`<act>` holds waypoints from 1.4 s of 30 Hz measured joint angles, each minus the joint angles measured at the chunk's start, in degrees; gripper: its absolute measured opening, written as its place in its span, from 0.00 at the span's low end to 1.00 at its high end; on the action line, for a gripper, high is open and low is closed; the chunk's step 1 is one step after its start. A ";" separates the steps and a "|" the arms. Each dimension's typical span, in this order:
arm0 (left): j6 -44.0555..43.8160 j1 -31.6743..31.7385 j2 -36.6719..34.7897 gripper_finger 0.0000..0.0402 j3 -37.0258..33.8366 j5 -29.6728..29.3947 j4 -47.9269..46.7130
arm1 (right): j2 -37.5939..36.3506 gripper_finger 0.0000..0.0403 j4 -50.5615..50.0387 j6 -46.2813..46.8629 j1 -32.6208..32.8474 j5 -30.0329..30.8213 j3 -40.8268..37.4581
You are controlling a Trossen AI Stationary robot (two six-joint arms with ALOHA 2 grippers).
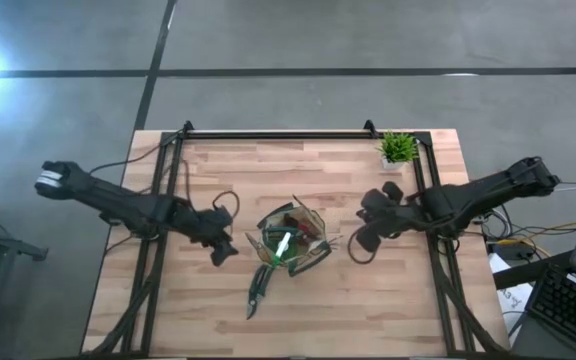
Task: Pick & Place Garden tools in Gardening bag
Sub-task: Put the green fruit pruner into the white gardening bag
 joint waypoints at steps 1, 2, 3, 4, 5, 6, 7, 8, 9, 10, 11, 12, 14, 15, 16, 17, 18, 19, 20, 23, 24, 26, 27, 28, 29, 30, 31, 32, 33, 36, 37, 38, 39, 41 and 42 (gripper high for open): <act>-0.09 -0.42 1.33 0.68 0.00 0.01 0.32 | -0.94 0.02 1.03 -0.01 0.00 0.01 -0.80; -0.18 -0.81 2.60 0.68 0.00 0.00 0.86 | -1.68 0.02 1.95 -0.04 0.00 0.01 -1.47; -0.46 -1.22 3.85 0.69 0.00 0.01 1.44 | -2.34 0.02 2.55 -0.06 0.00 0.02 -2.09; -0.65 -1.58 4.96 0.69 0.00 0.02 2.42 | -2.90 0.02 2.81 -0.08 0.00 0.02 -2.59; -0.76 -2.06 5.95 0.69 0.02 0.02 3.71 | -3.28 0.02 2.80 -0.08 0.00 0.03 -2.93; -0.80 -2.54 6.75 0.69 0.06 0.03 5.00 | -3.64 0.02 2.80 -0.06 0.00 0.04 -3.24; -1.02 -3.00 7.47 0.69 0.07 0.21 6.29 | -3.88 0.02 2.80 -0.02 -0.02 0.06 -3.48; -1.30 -3.42 8.18 0.69 0.07 0.46 7.86 | -4.10 0.02 2.83 -0.01 -0.01 0.09 -3.66; -1.61 -3.89 8.87 0.69 0.10 0.86 9.40 | -4.21 0.02 2.95 -0.01 0.00 0.21 -3.89; -2.03 -4.35 9.60 0.69 0.11 1.01 10.22 | -4.30 0.02 2.95 0.01 0.00 0.27 -4.08; -2.38 -4.74 10.31 0.69 0.11 1.01 10.75 | -4.36 0.02 2.97 0.00 0.00 0.42 -4.25; -2.58 -5.05 11.00 0.69 0.11 1.02 11.18 | -4.34 0.02 2.95 -0.01 0.00 0.76 -4.38; -3.65 -5.54 12.32 0.69 0.11 1.03 12.08 | -4.12 0.02 3.04 -0.05 -0.02 1.52 -4.54; -3.94 -5.75 12.99 0.68 0.11 1.01 12.69 | -4.00 0.02 3.37 -0.14 -0.02 1.55 -4.72; -4.17 -5.89 13.68 0.68 0.11 0.99 13.39 | -3.90 0.02 3.73 -0.22 -0.02 1.59 -4.96; -4.47 -6.01 14.39 0.69 0.11 1.01 14.22 | -3.89 0.02 4.31 -0.41 -0.02 1.58 -5.21; -4.78 -6.08 15.11 0.69 0.11 0.99 15.24 | -3.89 0.02 4.72 -0.73 -0.02 1.59 -5.37; -4.90 -6.18 15.89 0.69 0.11 0.98 16.61 | -3.89 0.02 5.25 -0.90 -0.02 1.61 -5.56; -4.91 -6.30 16.64 0.69 0.11 0.96 17.94 | -3.92 0.02 5.80 -1.00 -0.02 1.64 -5.77; -4.89 -6.63 19.24 0.68 0.11 0.94 21.68 | -3.95 0.02 5.90 -1.06 -0.02 1.63 -6.04; -4.92 -6.75 20.14 0.68 0.11 0.92 22.47 | -3.95 0.02 5.94 -1.08 -0.02 1.62 -6.04; -5.37 -7.04 21.70 0.68 0.11 0.76 23.75 | -3.95 0.02 5.94 -1.17 -0.02 1.62 -6.04; -5.74 -7.21 22.47 0.68 0.13 0.24 24.02 | -3.95 0.02 5.93 -1.24 -0.02 1.60 -6.04; -6.25 -7.31 23.19 0.68 0.13 -0.27 23.94 | -3.95 0.02 5.93 -1.25 -0.02 1.60 -6.04; -6.66 -7.41 23.89 0.68 0.13 -0.83 23.83 | -3.95 0.02 5.94 -1.30 -0.02 1.60 -6.04; -6.96 -7.51 24.52 0.68 0.13 -1.82 23.91 | -3.95 0.02 5.98 -1.49 -0.02 1.57 -6.04; -7.42 -7.61 24.95 0.68 0.13 -2.76 23.92 | -3.95 0.02 6.16 -1.58 -0.02 1.57 -6.06; -7.96 -7.70 25.46 0.68 0.13 -4.01 24.00 | -3.95 0.02 6.45 -1.76 -0.02 1.55 -6.06; -8.39 -7.78 25.93 0.68 0.13 -5.11 24.32 | -3.95 0.02 6.91 -2.07 -0.02 1.54 -6.06; -8.72 -7.86 27.51 0.68 0.13 -6.01 25.93 | -3.95 0.02 8.52 -3.84 -0.02 1.51 -6.06; -8.78 -7.91 27.96 0.68 0.13 -5.98 27.12 | -3.95 0.02 8.96 -4.28 -0.02 1.51 -6.06; -8.79 -7.94 28.35 0.68 0.13 -5.86 28.17 | -3.95 0.02 9.32 -4.54 -0.02 1.51 -6.06; -8.77 -7.96 28.72 0.68 0.13 -5.58 28.95 | -3.95 0.02 9.62 -4.76 -0.02 1.51 -6.06; -8.81 -7.99 29.55 0.68 0.13 -4.84 30.48 | -3.95 0.02 9.96 -4.99 -0.02 1.51 -6.06; -8.80 -7.99 29.92 0.68 0.13 -4.74 31.04 | -3.95 0.02 10.06 -5.17 -0.02 1.51 -6.06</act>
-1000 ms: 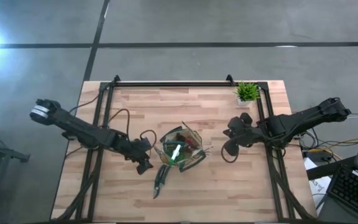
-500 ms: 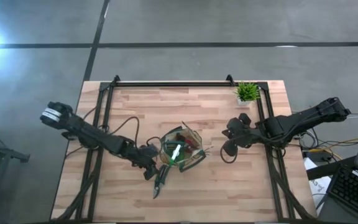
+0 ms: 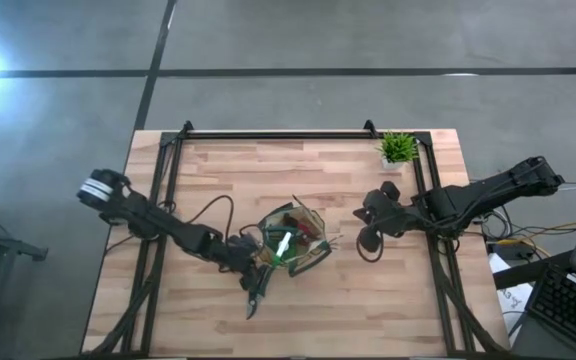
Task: Pick & Place Garden tools in Gardening bag
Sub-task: Put the green fruit pruner into the white gardening bag
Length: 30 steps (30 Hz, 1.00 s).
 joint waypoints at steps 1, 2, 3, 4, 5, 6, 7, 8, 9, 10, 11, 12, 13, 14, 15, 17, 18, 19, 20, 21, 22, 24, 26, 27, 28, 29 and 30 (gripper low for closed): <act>-0.01 0.00 0.39 0.68 0.00 0.00 0.40 | 0.00 0.02 0.00 -0.02 0.00 0.00 0.00; -0.05 0.00 0.82 0.68 0.00 -0.09 0.78 | 0.00 0.02 0.00 -0.02 0.00 0.00 0.00; -0.15 0.00 1.24 0.68 0.07 -0.19 1.09 | 0.02 0.02 0.00 -0.02 0.00 0.00 0.00; -0.45 0.00 1.70 0.68 0.12 -0.47 1.52 | 0.02 0.02 0.00 -0.08 0.00 0.00 0.00; -0.77 -0.02 2.16 0.68 0.20 -0.97 1.89 | 0.02 0.02 0.00 -0.12 0.00 0.00 0.00; -1.12 -0.04 2.68 0.68 0.26 -1.39 1.99 | 0.02 0.02 0.00 -0.13 0.00 -0.01 0.00; -1.41 -0.04 2.98 0.68 0.26 -1.91 2.27 | 0.02 0.02 0.01 -0.15 0.00 -0.02 0.00; -1.81 -0.10 3.52 0.68 0.32 -2.47 2.33 | 0.02 0.02 0.02 -0.27 0.00 -0.01 0.00; -2.20 -0.19 3.92 0.68 0.33 -3.09 2.35 | 0.02 0.02 0.05 -0.51 0.00 0.00 0.00; -2.53 -0.30 4.36 0.68 0.33 -3.62 2.32 | 0.02 0.02 0.13 -0.63 0.00 0.00 0.00; -2.60 -0.37 4.95 0.68 0.32 -4.05 2.20 | 0.02 0.02 0.17 -0.66 0.00 -0.02 0.00; -2.61 -0.43 5.53 0.68 0.31 -4.30 1.97 | 0.02 0.02 0.17 -0.66 0.00 -0.02 0.00; -2.61 -0.48 6.12 0.68 0.30 -4.35 1.87 | 0.02 0.02 0.17 -0.81 0.00 -0.02 0.00; -2.64 -0.48 6.91 0.68 0.31 -4.33 1.76 | 0.02 0.02 0.17 -1.00 0.00 -0.02 0.00; -2.66 -0.50 7.71 0.68 0.33 -4.35 1.55 | 0.02 0.02 0.19 -1.07 0.00 -0.01 0.00; -2.64 -0.52 9.38 0.68 0.54 -4.52 1.27 | 0.02 0.02 0.19 -1.09 0.00 -0.02 0.00; -2.64 -0.54 10.17 0.68 0.76 -4.50 1.07 | 0.02 0.02 0.19 -1.11 0.00 -0.02 0.00; -2.62 -0.63 10.85 0.68 1.07 -4.60 0.85 | 0.02 0.02 0.19 -1.12 0.00 0.00 0.00; -2.49 -0.72 11.44 0.68 1.43 -4.74 0.59 | 0.02 0.02 0.19 -1.26 0.00 -0.02 0.00; -2.23 -0.75 11.93 0.68 1.90 -4.75 0.26 | 0.02 0.02 0.21 -1.49 0.00 -0.02 0.00; -2.02 -0.89 12.24 0.67 2.44 -4.83 -0.43 | 0.02 0.02 0.21 -1.70 0.00 0.00 0.00; -1.23 -1.10 12.44 0.65 3.77 -5.00 -2.99 | 0.02 0.02 0.25 -1.73 0.00 -0.02 0.00; -0.74 -1.21 12.06 0.60 4.93 -4.74 -5.87 | 0.02 0.02 0.35 -1.75 0.00 -0.02 0.00; -0.49 -1.20 11.92 0.57 5.39 -4.72 -7.41 | 0.02 0.02 0.38 -1.73 0.00 0.00 0.00; -0.22 -1.20 11.77 0.53 5.87 -4.72 -8.96 | 0.02 0.02 0.39 -1.75 0.00 -0.02 0.00; 0.05 -1.20 11.61 0.48 6.31 -4.72 -10.18 | 0.02 0.02 0.39 -1.75 0.00 -0.02 0.00; 0.21 -1.20 11.53 0.43 6.70 -4.71 -11.20 | 0.04 0.02 0.39 -1.75 0.00 -0.02 0.00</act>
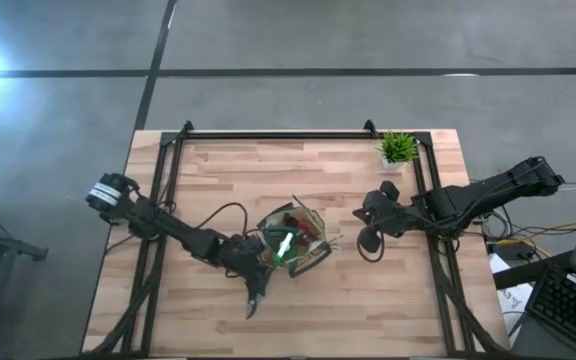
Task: Pick & Place Garden tools in Gardening bag
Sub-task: Put the green fruit pruner into the white gardening bag
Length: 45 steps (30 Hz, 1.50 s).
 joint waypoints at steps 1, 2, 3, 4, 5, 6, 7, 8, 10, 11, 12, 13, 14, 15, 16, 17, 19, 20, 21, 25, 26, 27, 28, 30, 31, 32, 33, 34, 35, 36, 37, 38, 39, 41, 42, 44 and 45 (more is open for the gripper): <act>0.00 0.01 -0.01 0.38 0.33 0.10 -0.94 | 0.00 0.02 0.02 0.00 0.00 0.00 0.00; 0.02 0.02 -0.07 0.32 0.49 0.15 -1.78 | -0.01 0.02 0.04 0.00 0.00 0.01 0.00; 0.04 0.02 -0.29 0.26 0.53 0.21 -2.44 | 0.00 0.02 0.04 0.00 0.00 0.00 0.00; -0.01 0.02 -0.47 0.21 0.53 0.27 -2.78 | 0.00 0.02 0.08 0.00 0.00 0.00 -0.02; 0.12 0.02 -0.60 0.15 0.53 0.50 -3.05 | 0.00 0.02 0.10 0.00 0.00 0.02 -0.02; 0.13 0.02 -0.95 0.12 0.49 0.62 -3.14 | 0.00 0.02 0.17 0.00 0.00 0.00 -0.02; 0.44 0.02 -1.38 0.12 0.49 0.76 -3.24 | 0.00 0.02 0.19 0.00 0.00 0.00 -0.02; 0.48 0.02 -1.63 0.12 0.49 0.89 -3.30 | 0.00 0.02 0.19 -0.02 0.00 0.00 -0.02; 0.68 -0.03 -2.91 0.12 0.49 1.11 -3.53 | 0.00 0.02 0.22 -0.17 0.00 0.00 -0.02; 0.92 -0.04 -3.64 0.12 0.49 1.20 -3.65 | 0.00 0.02 0.22 -0.17 0.00 0.00 -0.02; 1.27 -0.05 -4.46 0.12 0.49 1.37 -3.85 | 0.00 0.02 0.20 -0.18 0.00 0.00 -0.02; 1.55 -0.11 -5.66 0.12 0.49 1.47 -4.19 | 0.00 0.02 0.22 -0.20 0.00 0.00 -0.02; 1.91 -0.20 -6.76 0.12 0.44 1.58 -4.62 | 0.00 0.02 0.22 -0.20 0.00 -0.01 -0.02; 2.32 -0.29 -7.94 0.12 0.33 2.04 -5.11 | 0.00 0.02 0.22 -0.20 0.00 -0.01 -0.02; 2.73 -0.34 -9.24 0.12 0.10 2.58 -6.46 | 0.00 0.02 0.22 -0.20 0.00 0.00 -0.02; 3.28 -0.42 -10.72 0.12 -0.14 3.13 -8.12 | 0.00 0.02 0.24 -0.20 0.00 -0.02 -0.02; 3.65 -0.46 -13.86 0.12 -0.20 3.13 -9.13 | 0.00 0.02 0.29 -0.20 0.00 -0.02 -0.02; 3.63 -0.44 -15.76 0.12 -0.11 2.98 -9.33 | 0.00 0.02 0.35 -0.20 0.00 -0.02 -0.02; 3.62 -0.42 -17.53 0.12 -0.32 2.45 -9.81 | 0.00 0.02 0.39 -0.20 0.00 -0.02 -0.02; 3.75 -0.46 -23.41 0.12 -1.31 1.69 -12.77 | 0.00 0.02 0.68 -0.35 0.00 -0.02 -0.04; 4.16 -0.46 -25.16 0.12 -1.47 1.44 -12.91 | 0.00 0.02 0.76 -0.34 0.00 -0.02 -0.04; 4.67 -0.47 -26.79 0.12 -1.48 1.00 -12.72 | 0.00 0.02 0.76 -0.35 0.00 -0.02 -0.04; 5.21 -0.50 -28.20 0.12 -1.46 0.32 -12.48 | 0.00 0.02 0.84 -0.35 0.00 -0.02 -0.04; 6.83 -0.44 -30.74 0.12 -1.46 -1.07 -12.79 | 0.00 0.02 0.85 -0.35 0.00 -0.02 -0.04; 7.94 -0.46 -31.96 0.12 -1.46 -1.98 -13.04 | 0.00 0.02 0.87 -0.33 0.00 -0.02 -0.04; 8.52 -0.46 -33.35 0.12 -1.46 -2.97 -12.99 | 0.00 0.02 0.87 -0.33 0.00 -0.02 -0.04; 9.53 -0.45 -34.63 0.12 -1.28 -3.86 -12.87 | 0.00 0.02 0.89 -0.33 0.00 -0.03 -0.04; 10.85 -0.44 -35.80 0.12 -1.08 -4.82 -12.62 | 0.00 0.02 0.89 -0.33 0.00 -0.04 -0.04; 12.14 -0.45 -36.87 0.12 -0.91 -5.77 -12.42 | 0.00 0.02 0.89 -0.33 0.00 -0.04 -0.04; 13.53 -0.44 -37.84 0.12 -0.70 -6.75 -12.48 | 0.00 0.02 0.89 -0.33 0.00 -0.04 -0.04; 15.36 -0.45 -38.70 0.12 -0.38 -8.01 -12.56 | 0.00 0.02 0.91 -0.33 0.00 -0.04 -0.04; 17.62 -0.44 -39.50 0.12 0.05 -9.35 -12.18 | 0.00 0.02 0.95 -0.31 0.00 -0.04 -0.04; 20.28 -0.45 -40.34 0.12 0.47 -10.77 -10.95 | 0.00 0.02 1.00 -0.31 0.00 -0.02 -0.04; 26.65 -0.17 -41.71 0.12 1.23 -13.33 -6.98 | 0.00 0.02 1.09 -0.31 0.00 0.12 -0.04; 30.51 0.18 -42.24 0.12 1.54 -13.78 -4.39 | 0.00 0.02 1.09 -0.31 0.00 0.57 -0.04; 38.45 1.01 -42.80 0.12 2.10 -14.15 1.49 | 0.00 0.02 1.28 -0.31 0.00 1.30 -0.04; 41.98 1.43 -42.95 0.12 2.31 -14.15 4.30 | 0.00 0.02 1.39 -0.31 0.00 1.35 -0.04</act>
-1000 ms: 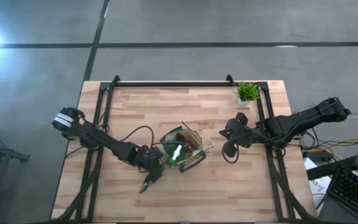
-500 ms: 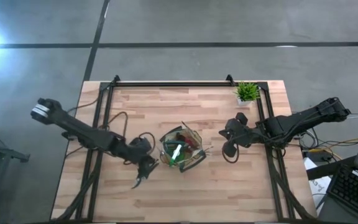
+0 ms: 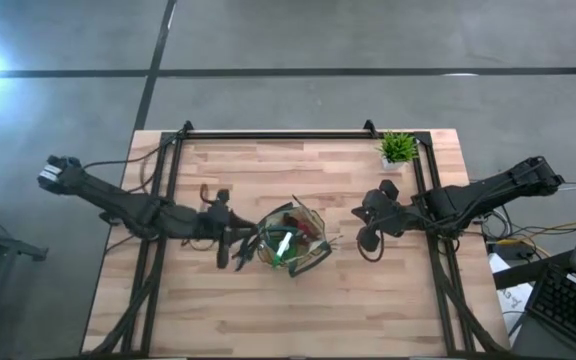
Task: Pick & Place Garden tools in Gardening bag
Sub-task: Put the green fruit pruner into the white gardening bag
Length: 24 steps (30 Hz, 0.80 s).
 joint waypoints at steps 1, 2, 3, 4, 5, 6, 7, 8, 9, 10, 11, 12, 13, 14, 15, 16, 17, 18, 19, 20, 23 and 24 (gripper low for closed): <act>3.75 0.48 -0.05 0.12 0.26 0.00 2.86 | 0.00 0.02 0.12 -0.02 0.00 0.09 0.00; 7.49 0.94 -0.05 0.12 0.49 0.01 5.48 | 0.00 0.02 0.31 -0.03 0.00 0.21 0.00; 10.64 1.43 -0.05 0.12 0.66 0.03 7.58 | 0.00 0.02 0.44 -0.04 0.00 0.26 0.00; 13.40 2.11 -0.02 0.12 0.74 0.11 9.30 | 0.00 0.02 0.70 -0.04 0.00 0.36 0.00; 15.79 2.92 0.23 0.12 0.79 0.21 10.95 | 0.00 0.02 1.05 -0.04 0.00 0.40 0.00; 18.19 3.81 0.52 0.12 0.80 0.66 12.78 | 0.00 0.02 1.31 -0.07 0.00 0.47 0.00; 20.61 4.74 1.00 0.12 0.77 1.49 14.64 | 0.00 0.02 1.50 -0.23 0.00 0.67 0.00; 22.63 5.85 1.49 0.12 0.63 2.55 16.71 | 0.00 0.02 1.74 -0.31 0.00 1.07 0.00; 24.16 6.99 2.10 0.12 0.46 4.04 18.96 | 0.00 0.02 1.90 -0.33 0.00 1.41 0.00; 25.31 8.11 2.83 0.12 0.35 5.50 21.12 | 0.00 0.02 1.98 -0.35 0.00 1.51 0.00; 26.29 9.20 3.68 0.12 0.33 6.69 23.06 | 0.00 0.02 2.17 -0.40 0.00 1.54 0.00; 27.18 10.18 4.83 0.12 0.32 7.35 25.15 | 0.00 0.02 2.40 -0.49 0.00 1.62 0.00; 28.45 11.13 6.03 0.12 0.32 7.87 27.41 | 0.00 0.02 2.55 -0.52 0.00 1.66 0.00; 29.76 12.06 7.33 0.12 0.32 8.48 29.49 | 0.00 0.02 2.67 -0.67 0.00 1.68 0.00; 30.71 13.07 8.76 0.12 0.30 9.05 31.79 | 0.00 0.02 2.71 -0.75 0.00 1.68 0.00; 31.12 14.03 10.26 0.12 0.30 10.18 34.20 | 0.00 0.02 2.71 -0.84 0.00 1.68 0.00; 31.36 14.99 11.86 0.12 0.30 11.69 36.69 | 0.00 0.02 2.71 -0.96 0.00 1.68 0.00; 31.50 15.84 13.51 0.12 0.30 13.38 39.03 | 0.00 0.02 2.78 -1.21 0.00 1.73 0.00; 31.79 16.61 15.25 0.12 0.30 15.17 41.26 | 0.00 0.02 2.87 -1.58 0.00 1.74 0.00; 32.06 17.20 17.01 0.12 0.30 16.70 43.76 | 0.00 0.02 2.91 -1.78 0.00 1.75 0.00; 32.41 18.43 21.82 0.12 0.25 18.76 49.96 | 0.00 0.02 2.91 -2.03 0.00 1.75 0.00; 32.41 18.63 23.25 0.12 0.23 18.89 51.59 | 0.00 0.02 2.90 -2.03 0.00 1.75 0.00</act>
